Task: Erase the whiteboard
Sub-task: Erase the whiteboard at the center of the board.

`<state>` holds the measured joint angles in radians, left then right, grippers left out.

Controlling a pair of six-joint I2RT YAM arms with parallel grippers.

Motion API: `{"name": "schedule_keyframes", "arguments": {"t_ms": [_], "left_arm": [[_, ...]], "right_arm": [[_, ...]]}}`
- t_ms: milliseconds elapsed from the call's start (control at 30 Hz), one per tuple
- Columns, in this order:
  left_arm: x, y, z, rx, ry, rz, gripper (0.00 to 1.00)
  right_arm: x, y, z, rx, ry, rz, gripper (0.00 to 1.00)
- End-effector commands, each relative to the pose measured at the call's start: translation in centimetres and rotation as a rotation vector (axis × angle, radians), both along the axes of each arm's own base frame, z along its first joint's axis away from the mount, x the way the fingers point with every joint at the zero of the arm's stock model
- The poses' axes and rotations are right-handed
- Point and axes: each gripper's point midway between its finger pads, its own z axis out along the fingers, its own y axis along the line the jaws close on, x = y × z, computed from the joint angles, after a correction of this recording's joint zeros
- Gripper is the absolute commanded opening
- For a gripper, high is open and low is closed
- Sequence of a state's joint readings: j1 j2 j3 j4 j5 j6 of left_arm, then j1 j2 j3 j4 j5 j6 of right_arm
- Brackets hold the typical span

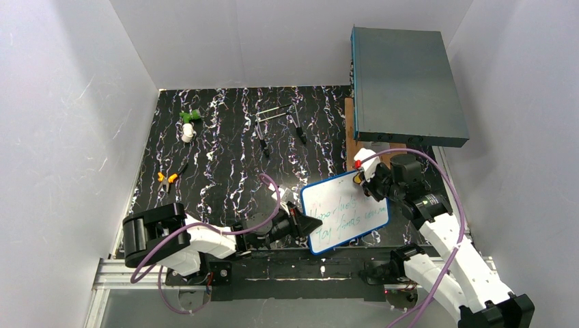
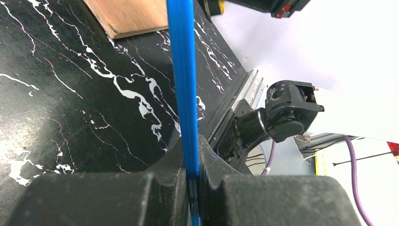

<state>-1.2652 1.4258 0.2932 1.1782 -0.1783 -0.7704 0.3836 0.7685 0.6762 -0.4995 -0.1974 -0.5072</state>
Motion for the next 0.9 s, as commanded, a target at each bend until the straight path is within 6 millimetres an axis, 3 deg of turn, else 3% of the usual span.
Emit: {"name": "schedule_keyframes", "arguments": {"t_ms": [0, 100, 200, 267, 367, 600, 767, 867], "left_arm": [[-1.5, -1.8, 3.1, -0.078, -0.079, -0.108, 0.0], [-1.7, -1.8, 3.0, -0.077, -0.076, -0.115, 0.0], [-1.7, -1.6, 3.0, -0.076, -0.073, -0.114, 0.0], [-1.7, -1.4, 3.0, -0.076, -0.075, -0.111, 0.0], [-1.8, -1.1, 3.0, -0.074, -0.077, -0.11, 0.0], [-2.1, -0.9, 3.0, -0.085, -0.087, -0.125, 0.0], [-2.1, -0.5, 2.8, -0.074, -0.089, -0.119, 0.0], [-2.0, -0.4, 2.8, -0.077, -0.092, -0.116, 0.0]], "right_arm": [[-4.6, 3.7, 0.1, 0.107, 0.104, 0.304, 0.01], [-4.3, 4.6, 1.9, 0.141, 0.09, 0.339, 0.01], [-1.3, 3.6, 3.3, 0.108, 0.013, 0.204, 0.01], [0.3, 1.9, 3.0, 0.051, -0.033, 0.098, 0.01], [1.1, 0.0, 1.6, -0.026, -0.062, 0.018, 0.01], [-1.3, -0.8, -2.1, -0.104, -0.003, 0.109, 0.01], [-6.0, 2.5, -3.1, 0.004, 0.113, 0.397, 0.01], [-6.6, 3.9, -2.3, 0.063, 0.121, 0.481, 0.01]]}}
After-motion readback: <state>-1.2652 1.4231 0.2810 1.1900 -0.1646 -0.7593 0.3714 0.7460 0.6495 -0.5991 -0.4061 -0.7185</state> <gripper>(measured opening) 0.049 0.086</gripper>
